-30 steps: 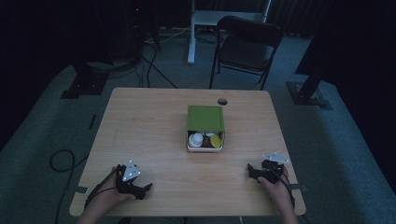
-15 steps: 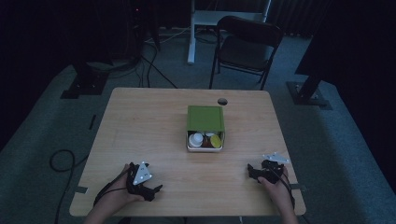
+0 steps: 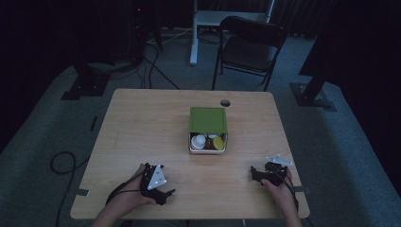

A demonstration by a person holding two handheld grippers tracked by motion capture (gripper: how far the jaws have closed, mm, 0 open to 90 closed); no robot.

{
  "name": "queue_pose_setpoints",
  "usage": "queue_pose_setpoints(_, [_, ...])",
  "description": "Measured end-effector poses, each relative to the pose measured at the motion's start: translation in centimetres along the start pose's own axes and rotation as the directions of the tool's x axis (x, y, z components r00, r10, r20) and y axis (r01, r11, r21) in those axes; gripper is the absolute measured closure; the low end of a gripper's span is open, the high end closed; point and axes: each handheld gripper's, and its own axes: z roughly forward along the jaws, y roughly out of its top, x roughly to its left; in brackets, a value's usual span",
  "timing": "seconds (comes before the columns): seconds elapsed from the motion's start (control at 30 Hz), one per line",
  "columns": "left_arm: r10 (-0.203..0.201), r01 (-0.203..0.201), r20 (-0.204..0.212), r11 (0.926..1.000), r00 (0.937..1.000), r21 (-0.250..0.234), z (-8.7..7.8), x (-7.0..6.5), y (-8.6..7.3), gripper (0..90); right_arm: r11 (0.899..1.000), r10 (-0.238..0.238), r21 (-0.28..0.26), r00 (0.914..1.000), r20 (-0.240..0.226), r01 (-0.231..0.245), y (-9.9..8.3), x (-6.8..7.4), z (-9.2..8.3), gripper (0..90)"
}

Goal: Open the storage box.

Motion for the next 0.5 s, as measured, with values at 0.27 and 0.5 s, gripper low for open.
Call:
queue_pose_setpoints(0.27, [0.051, -0.051, 0.015, 0.9984, 0.9986, -0.024, 1.2, -0.5, 1.3, 6.7, 1.000, -0.001, 0.000, 1.0000, 0.000, 0.001, 0.0, 0.0, 0.0, 10.4])
queue_pose_setpoints(0.5, [0.097, -0.096, 0.013, 0.9932, 0.9952, -0.066, 1.8, -1.1, 2.4, 6.7, 1.000, -0.001, 0.000, 1.0000, 0.000, 0.001, 0.0, 0.0, 0.0, 10.4])
